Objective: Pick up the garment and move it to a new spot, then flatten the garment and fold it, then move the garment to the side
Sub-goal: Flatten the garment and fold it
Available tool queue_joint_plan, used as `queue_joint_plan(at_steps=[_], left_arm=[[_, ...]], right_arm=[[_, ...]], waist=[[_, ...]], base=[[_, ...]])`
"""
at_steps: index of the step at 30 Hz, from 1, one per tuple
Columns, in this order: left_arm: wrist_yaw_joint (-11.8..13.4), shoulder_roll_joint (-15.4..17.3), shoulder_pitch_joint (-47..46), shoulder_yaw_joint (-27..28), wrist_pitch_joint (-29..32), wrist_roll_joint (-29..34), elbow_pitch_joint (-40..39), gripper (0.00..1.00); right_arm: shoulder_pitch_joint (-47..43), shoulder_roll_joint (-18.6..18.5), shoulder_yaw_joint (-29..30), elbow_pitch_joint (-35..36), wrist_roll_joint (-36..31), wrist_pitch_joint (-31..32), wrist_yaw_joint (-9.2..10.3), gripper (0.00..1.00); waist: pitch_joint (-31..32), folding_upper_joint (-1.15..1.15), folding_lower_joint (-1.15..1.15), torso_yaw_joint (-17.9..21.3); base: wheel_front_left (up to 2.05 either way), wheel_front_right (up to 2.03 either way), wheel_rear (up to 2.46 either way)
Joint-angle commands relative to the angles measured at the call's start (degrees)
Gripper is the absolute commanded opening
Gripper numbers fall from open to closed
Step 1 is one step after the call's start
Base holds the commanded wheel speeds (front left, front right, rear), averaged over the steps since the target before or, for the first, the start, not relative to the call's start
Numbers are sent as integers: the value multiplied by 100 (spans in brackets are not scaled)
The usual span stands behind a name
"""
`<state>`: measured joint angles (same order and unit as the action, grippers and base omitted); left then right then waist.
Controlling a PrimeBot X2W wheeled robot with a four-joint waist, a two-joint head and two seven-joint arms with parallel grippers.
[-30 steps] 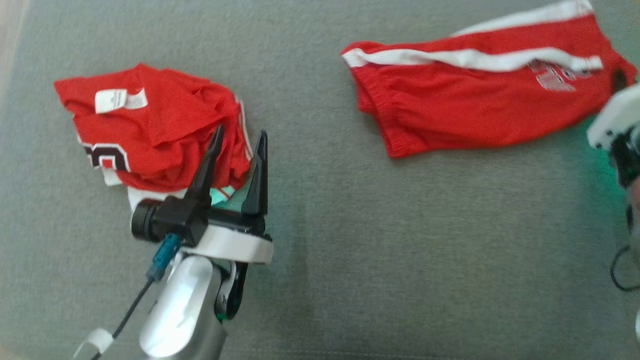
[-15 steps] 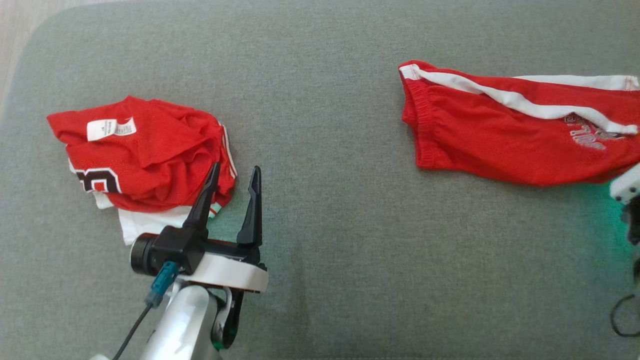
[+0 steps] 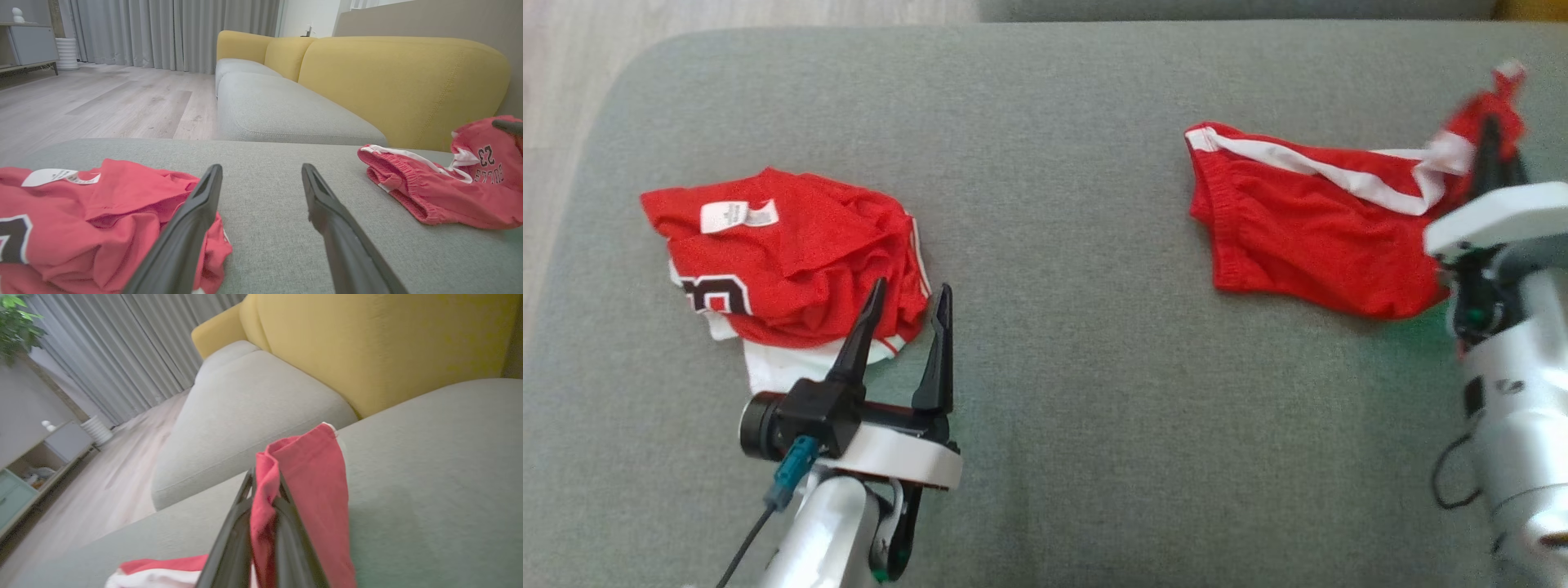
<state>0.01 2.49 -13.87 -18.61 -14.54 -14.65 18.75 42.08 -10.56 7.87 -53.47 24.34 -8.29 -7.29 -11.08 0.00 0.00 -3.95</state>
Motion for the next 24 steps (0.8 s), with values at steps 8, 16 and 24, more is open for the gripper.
queue_joint_plan(at_steps=[8,16,24], left_arm=[[35,39,6,88,-46,-52,-104,100],[63,39,104,42,-46,-105,-64,100],[90,39,167,67,-46,-120,-68,100]], right_arm=[[-368,431,-1496,1245,1093,225,-20,0],[-723,449,-2568,1285,1630,300,-20,0],[-755,194,-3593,832,1424,260,-20,0]], waist=[[175,0,0,-311],[278,0,0,-587],[315,0,0,-616]], base=[[0,0,0],[0,0,0],[0,0,0]])
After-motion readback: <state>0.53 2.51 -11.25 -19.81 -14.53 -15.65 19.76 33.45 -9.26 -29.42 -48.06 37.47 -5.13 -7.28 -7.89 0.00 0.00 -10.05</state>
